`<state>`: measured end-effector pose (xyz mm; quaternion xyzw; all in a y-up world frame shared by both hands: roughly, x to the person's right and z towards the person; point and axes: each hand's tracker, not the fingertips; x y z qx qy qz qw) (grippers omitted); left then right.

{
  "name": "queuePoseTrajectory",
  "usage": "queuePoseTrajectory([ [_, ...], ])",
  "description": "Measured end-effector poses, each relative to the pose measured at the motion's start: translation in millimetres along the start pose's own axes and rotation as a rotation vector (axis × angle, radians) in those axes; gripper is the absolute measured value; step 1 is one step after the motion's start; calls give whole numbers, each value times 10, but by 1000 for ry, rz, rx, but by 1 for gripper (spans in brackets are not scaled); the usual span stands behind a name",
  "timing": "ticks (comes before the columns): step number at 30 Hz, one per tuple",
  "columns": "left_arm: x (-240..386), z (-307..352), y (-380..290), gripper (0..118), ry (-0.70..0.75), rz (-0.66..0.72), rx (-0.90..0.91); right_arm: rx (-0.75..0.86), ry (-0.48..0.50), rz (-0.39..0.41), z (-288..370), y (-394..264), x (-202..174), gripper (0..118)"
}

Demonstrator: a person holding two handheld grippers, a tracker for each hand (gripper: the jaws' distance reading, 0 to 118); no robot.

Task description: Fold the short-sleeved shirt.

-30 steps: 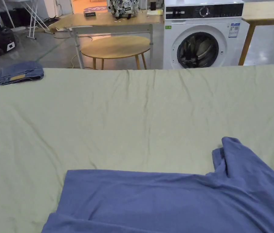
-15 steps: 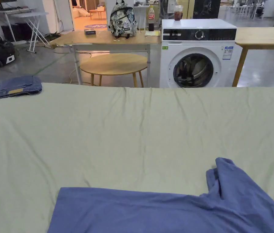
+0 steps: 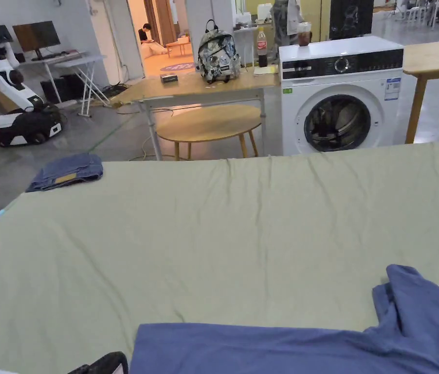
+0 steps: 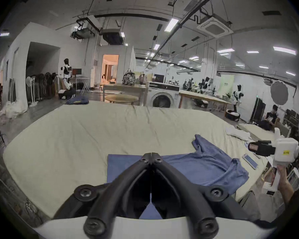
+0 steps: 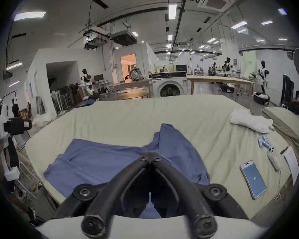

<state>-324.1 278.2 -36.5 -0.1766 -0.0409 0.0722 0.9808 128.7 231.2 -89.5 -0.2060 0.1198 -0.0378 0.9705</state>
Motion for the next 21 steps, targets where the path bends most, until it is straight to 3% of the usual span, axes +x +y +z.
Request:
queuePoseTrajectory([
  [3, -293, -474, 134, 0, 0, 23, -127, -11, -5, -13, 18, -86, 70, 0],
  [4, -414, -697, 147, 15, -8, 32, -178, -19, -1, -32, 24, -117, 109, 0],
  [5, -549, -936, 138, 45, 10, 51, -250, -25, 3, -55, 32, -154, 151, 0],
  [6, -670, -1162, 119, 62, 7, 57, -267, -29, 2, -74, 41, -192, 188, 0],
  [8, -917, -1644, 22, 66, 8, 103, -348, -46, 7, -121, 65, -277, 286, 0],
  [14, -1183, -2827, -278, 64, 102, 118, -560, -95, -64, -157, 206, -397, 542, 0],
  [15, -1210, -2930, -344, 56, 117, 128, -576, -100, -81, -162, 229, -416, 584, 0],
  [16, -1236, -3039, -409, 35, 136, 154, -627, -111, -98, -168, 251, -430, 632, 0],
  [17, -1219, -3092, -457, 5, 145, 131, -659, -118, -111, -172, 279, -416, 643, 0],
  [19, -1088, -3016, -485, 0, 67, 108, -633, -148, -159, -189, 304, -402, 692, 0],
  [21, -994, -3072, -486, 0, 138, 51, -646, -138, -153, -195, 257, -327, 731, 0],
])
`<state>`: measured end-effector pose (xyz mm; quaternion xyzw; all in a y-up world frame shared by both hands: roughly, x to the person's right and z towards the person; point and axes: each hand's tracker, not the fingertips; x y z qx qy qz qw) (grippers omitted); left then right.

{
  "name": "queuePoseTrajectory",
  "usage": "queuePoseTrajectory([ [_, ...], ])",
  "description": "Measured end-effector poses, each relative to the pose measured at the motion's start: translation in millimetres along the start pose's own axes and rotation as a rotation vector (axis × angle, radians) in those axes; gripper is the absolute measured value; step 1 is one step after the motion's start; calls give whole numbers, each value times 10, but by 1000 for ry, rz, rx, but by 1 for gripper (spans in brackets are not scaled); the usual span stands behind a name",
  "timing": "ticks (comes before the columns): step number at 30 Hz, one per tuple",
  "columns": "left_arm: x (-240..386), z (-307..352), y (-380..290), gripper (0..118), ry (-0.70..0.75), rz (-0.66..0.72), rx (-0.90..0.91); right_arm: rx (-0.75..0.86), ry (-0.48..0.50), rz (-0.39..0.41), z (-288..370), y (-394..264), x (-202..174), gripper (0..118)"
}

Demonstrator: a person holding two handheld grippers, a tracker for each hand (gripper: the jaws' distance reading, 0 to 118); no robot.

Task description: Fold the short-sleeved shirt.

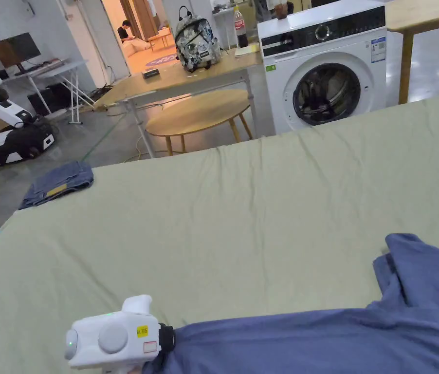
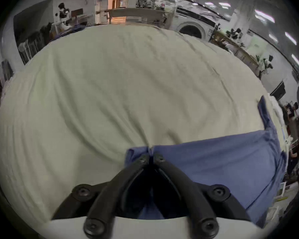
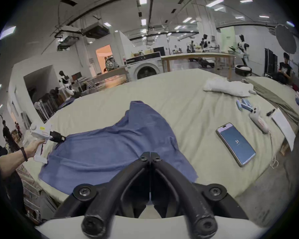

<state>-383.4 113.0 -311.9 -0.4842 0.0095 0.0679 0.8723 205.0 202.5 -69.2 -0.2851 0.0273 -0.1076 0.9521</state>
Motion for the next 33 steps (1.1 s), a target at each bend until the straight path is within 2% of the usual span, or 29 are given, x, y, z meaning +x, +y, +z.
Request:
queuePoseTrajectory([
  [3, 0, 6, 7, 0, 10, -16, -24, 6, 43, -8, -228, 305, -9, 0],
  [4, 6, 10, 22, 0, 9, -14, -31, 12, 51, -6, -312, 430, -40, 9],
  [5, -47, 18, 45, 0, 4, -4, -42, 17, 74, -3, -444, 568, -51, 32],
  [6, -49, 13, 52, 0, 2, 1, -49, -4, 103, 0, -614, 701, -51, 40],
  [7, -49, 8, 49, 0, 0, 4, -53, -84, 111, 15, -879, 853, -47, 40],
  [8, -30, 39, 31, 0, -3, 7, -55, -163, 128, 39, -1137, 963, -77, 69],
  [9, -14, 73, 16, 0, -7, 16, -57, -222, 172, 58, -1422, 1035, -50, 71],
  [10, -19, 87, 15, 0, -4, 22, -49, -269, 170, 72, -1701, 1079, -38, 71],
  [13, -29, 133, -5, 0, -20, 48, -53, -405, 32, 130, -2434, 1129, -40, 71],
  [14, -30, 138, -21, 0, -25, 55, -51, -461, -38, 128, -2640, 1104, -15, 69],
  [16, -32, 171, -52, 0, -35, 68, -44, -522, -182, 160, -2929, 1024, 59, 57],
  [17, -48, 170, -48, 0, -44, 84, -50, -529, -176, 146, -2984, 970, 100, 54],
  [18, -41, 169, -47, 0, -47, 87, -53, -536, -120, 80, -2990, 942, 117, 54],
  [19, -29, 173, -60, 0, -47, 87, -53, -504, -143, 68, -2937, 955, 91, 49],
  [20, -22, 177, -63, 0, -45, 81, -50, -485, -131, 102, -2927, 959, 133, 23],
  [21, -23, 178, -60, 0, -43, 69, -43, -460, -124, 148, -2894, 964, 87, 2],
  [22, -8, 198, -79, 0, -43, 56, -39, -453, -143, 193, -2863, 969, 63, 2],
  [23, -7, 223, -94, 0, -46, 46, -33, -463, -127, 166, -2826, 980, 85, 2],
  [25, -43, 354, -86, 0, -68, 31, 22, -418, -85, 171, -2664, 1037, 112, 2],
  [28, -40, 927, -245, 0, -159, -14, 172, -316, -2, 132, -2175, 1163, 149, 2],
  [29, -60, 1136, -329, 0, -186, -19, 212, -279, 30, 142, -1953, 1160, 160, 2],
  [31, -68, 1518, -577, 0, -186, -61, 258, -235, 42, 153, -1551, 1067, 200, 2],
  [32, -74, 1688, -751, 0, -163, -66, 282, -215, 48, 167, -1229, 968, 97, 2],
  [33, -206, 1704, -894, 0, -177, -57, 283, -197, 26, 163, -1042, 854, 123, 2],
])
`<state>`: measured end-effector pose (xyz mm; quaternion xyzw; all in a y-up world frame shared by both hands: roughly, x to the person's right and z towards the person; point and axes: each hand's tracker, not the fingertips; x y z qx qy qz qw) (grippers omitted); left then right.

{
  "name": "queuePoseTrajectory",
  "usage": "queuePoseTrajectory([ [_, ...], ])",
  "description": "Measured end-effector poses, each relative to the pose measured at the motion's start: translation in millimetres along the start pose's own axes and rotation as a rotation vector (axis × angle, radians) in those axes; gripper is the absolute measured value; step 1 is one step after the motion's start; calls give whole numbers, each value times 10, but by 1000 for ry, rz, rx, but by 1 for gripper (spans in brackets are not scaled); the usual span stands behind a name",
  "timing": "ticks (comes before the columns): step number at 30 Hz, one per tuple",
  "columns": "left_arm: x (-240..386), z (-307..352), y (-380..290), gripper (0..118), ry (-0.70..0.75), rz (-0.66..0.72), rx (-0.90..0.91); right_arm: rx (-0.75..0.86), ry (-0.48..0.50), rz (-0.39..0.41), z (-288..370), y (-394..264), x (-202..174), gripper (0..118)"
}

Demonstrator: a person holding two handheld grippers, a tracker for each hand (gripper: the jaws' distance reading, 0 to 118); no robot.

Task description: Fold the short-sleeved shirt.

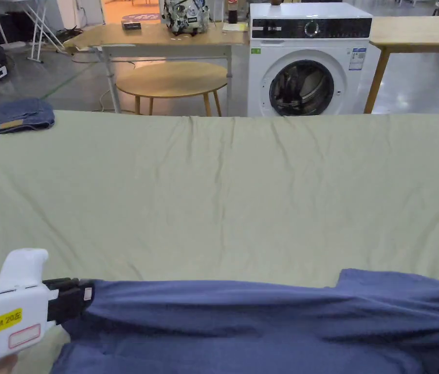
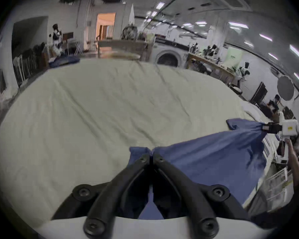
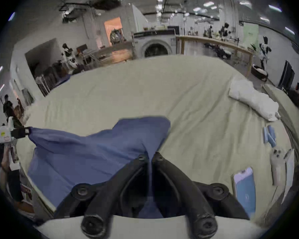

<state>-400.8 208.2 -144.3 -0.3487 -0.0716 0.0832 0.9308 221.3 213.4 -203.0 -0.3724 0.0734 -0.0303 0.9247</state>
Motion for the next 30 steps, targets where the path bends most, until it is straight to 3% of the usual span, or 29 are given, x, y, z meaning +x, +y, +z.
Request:
queuePoseTrajectory([
  [3, 21, 413, -569, 0, -35, 50, 8, 82, -37, -42, 448, -566, -32, 2],
  [6, -46, 609, -1063, 0, -7, 109, 2, 32, -77, -34, 666, -1106, -69, 2],
  [9, 53, 668, -1384, 0, 46, 217, -76, -58, -104, -92, 691, -1470, -83, 2],
  [11, 78, 642, -1477, 0, 28, 167, -50, -71, -94, -145, 619, -1595, -42, 2],
  [15, 34, 575, -1600, 0, 47, 161, -34, -42, -103, -151, 525, -1627, -64, 4],
  [16, 4, 560, -1630, 13, 45, 156, -45, -49, -108, -145, 499, -1600, -59, 12],
  [17, -6, 563, -1636, 41, 83, 135, -37, -53, -118, -147, 486, -1581, -55, 31],
  [18, -14, 592, -1637, 50, 126, 114, -18, -45, -130, -161, 505, -1576, -40, 42],
  [21, 50, 846, -1525, 50, 121, 101, 98, 20, -126, -197, 699, -1513, 20, 45],
  [26, 295, 1413, -1084, 50, 131, 11, 325, 256, -152, -75, 1242, -1106, -300, 46],
  [30, 618, 1692, -700, 50, 72, -26, 435, 387, -74, -3, 1471, -760, -660, 45],
])
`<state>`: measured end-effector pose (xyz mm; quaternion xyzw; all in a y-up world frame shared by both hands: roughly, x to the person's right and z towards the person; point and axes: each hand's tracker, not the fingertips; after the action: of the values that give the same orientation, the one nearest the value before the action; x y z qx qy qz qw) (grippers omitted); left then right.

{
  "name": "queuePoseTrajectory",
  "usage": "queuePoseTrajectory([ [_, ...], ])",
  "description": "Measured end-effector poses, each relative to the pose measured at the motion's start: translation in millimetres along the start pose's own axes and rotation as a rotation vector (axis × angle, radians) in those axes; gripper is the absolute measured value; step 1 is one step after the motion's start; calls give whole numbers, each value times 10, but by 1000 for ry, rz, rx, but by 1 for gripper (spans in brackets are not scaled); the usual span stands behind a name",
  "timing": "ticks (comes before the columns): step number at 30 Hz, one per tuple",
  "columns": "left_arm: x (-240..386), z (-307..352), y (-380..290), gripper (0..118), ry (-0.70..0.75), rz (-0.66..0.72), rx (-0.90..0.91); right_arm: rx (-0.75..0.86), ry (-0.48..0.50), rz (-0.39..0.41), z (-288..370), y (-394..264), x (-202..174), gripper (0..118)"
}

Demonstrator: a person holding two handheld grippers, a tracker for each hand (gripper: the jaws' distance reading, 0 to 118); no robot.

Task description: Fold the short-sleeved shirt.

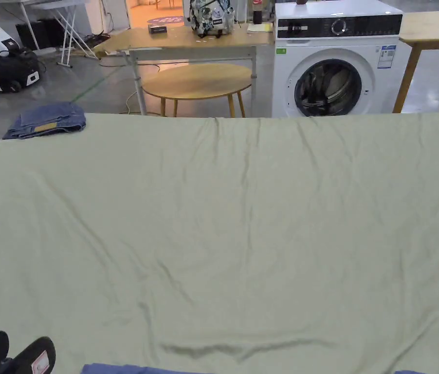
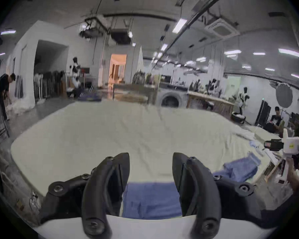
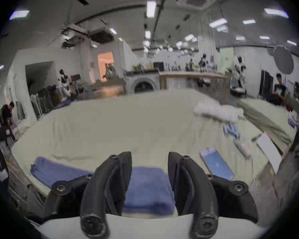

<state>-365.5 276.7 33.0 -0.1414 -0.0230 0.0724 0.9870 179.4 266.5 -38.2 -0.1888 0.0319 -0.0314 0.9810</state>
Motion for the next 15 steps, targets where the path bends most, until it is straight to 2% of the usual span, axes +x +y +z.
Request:
queuePoseTrajectory([
  [1, 59, 5, 52, 45, -5, -10, 6, 17, 27, 0, -27, -36, 54, 45],
  [3, 185, -7, 106, 36, 5, -27, 29, 29, 83, -13, -56, 64, -84, 42],
  [4, 246, -17, 112, 36, 6, -25, 44, 36, 112, -26, -84, 87, -144, 42],
  [5, 297, -30, 108, 14, -20, -20, 77, 39, 142, -33, -133, 94, -194, 28],
  [6, 384, -63, 163, 0, -19, -1, 76, 37, 137, -30, -171, 99, -250, 11],
  [7, 431, -69, 165, 0, -38, 1, 114, 43, 136, -34, -200, 89, -308, 2],
  [8, 457, -81, 166, 0, -75, 2, 93, 47, 155, -29, -230, 85, -353, 0],
  [11, 512, -126, 197, 0, -57, -38, 72, 22, 186, 7, -322, 64, -497, 0],
  [15, 368, -123, 206, 0, -90, 7, 38, 9, 219, 24, -359, 45, -599, 0],
])
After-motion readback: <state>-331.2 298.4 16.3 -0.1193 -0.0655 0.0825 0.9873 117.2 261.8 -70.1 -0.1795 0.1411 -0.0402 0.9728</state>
